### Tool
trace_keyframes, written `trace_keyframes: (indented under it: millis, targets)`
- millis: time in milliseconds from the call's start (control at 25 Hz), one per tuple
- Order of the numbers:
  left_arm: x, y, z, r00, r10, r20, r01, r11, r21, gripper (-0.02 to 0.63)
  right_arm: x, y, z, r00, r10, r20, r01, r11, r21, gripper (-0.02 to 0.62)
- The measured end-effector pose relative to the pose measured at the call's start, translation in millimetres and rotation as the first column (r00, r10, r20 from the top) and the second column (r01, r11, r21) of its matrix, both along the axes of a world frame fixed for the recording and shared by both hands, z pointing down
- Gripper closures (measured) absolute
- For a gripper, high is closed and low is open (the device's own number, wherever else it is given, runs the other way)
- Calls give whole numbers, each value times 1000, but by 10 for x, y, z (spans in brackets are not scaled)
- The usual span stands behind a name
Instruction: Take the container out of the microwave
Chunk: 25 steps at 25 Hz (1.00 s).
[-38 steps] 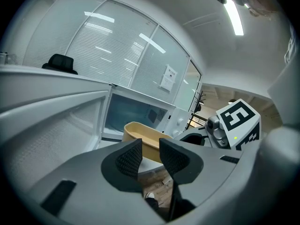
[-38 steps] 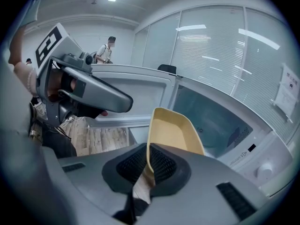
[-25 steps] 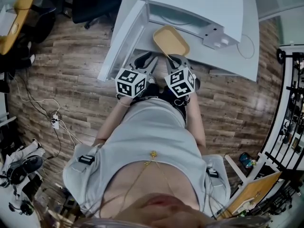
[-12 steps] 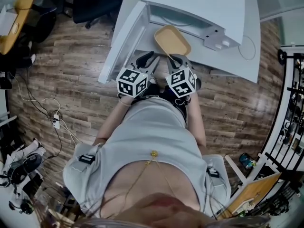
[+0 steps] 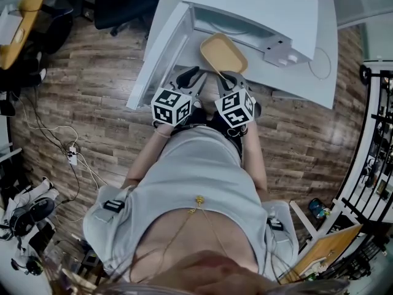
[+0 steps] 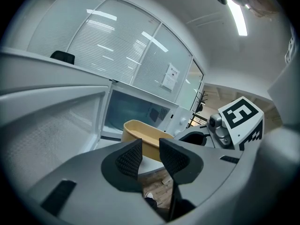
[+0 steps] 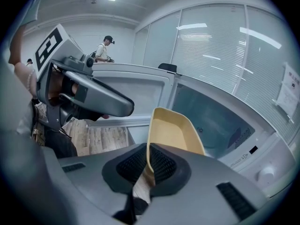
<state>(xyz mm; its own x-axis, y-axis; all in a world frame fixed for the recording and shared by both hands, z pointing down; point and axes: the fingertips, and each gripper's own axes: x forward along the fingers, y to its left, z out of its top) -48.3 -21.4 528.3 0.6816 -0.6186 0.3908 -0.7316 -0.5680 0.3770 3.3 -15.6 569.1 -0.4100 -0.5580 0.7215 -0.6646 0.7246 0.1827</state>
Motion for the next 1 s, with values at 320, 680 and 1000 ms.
trace_keyframes:
  millis: [320, 680, 1000]
  targets:
    - [27, 18, 16, 1000, 8, 7, -8, 1000, -1, 488, 44, 21, 16, 1000, 6, -2, -7, 1000, -2, 565]
    - [32, 32, 32, 1000, 9, 12, -9, 1000, -6, 488, 27, 21, 30, 1000, -5, -3, 5, 1000, -5, 565]
    - [15, 30, 55, 1000, 16, 18, -16, 1000, -8, 488, 4, 9, 53, 1000, -13, -9, 13, 1000, -10, 565]
